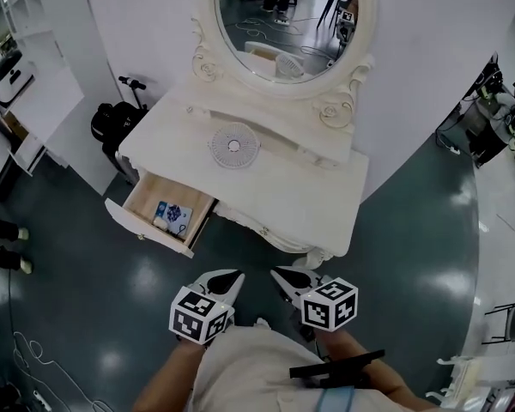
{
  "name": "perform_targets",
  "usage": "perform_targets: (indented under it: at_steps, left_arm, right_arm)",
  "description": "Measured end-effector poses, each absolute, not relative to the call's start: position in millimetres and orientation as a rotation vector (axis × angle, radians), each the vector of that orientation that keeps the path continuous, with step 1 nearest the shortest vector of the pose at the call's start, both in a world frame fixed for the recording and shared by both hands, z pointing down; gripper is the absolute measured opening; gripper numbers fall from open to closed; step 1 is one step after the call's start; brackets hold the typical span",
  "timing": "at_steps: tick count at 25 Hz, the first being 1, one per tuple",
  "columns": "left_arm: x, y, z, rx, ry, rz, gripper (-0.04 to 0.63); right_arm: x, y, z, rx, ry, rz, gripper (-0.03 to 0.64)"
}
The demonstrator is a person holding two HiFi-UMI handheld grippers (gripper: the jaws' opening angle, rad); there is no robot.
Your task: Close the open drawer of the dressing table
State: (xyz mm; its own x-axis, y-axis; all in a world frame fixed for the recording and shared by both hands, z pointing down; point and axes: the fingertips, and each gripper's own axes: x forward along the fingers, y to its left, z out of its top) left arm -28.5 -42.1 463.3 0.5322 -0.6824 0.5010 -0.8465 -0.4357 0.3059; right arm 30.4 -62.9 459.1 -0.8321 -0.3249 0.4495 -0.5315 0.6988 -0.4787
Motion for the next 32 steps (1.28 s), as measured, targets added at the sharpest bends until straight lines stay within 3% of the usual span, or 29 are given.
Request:
perform_targets:
  at_steps: [32]
  left_arm:
    - [-28.2, -17.3, 449.5, 2.179, -1.19, 0.279, 0.011]
  right_arm:
    - [9.2, -38.7, 439.9, 0.544, -2.57, 0.784, 0.015]
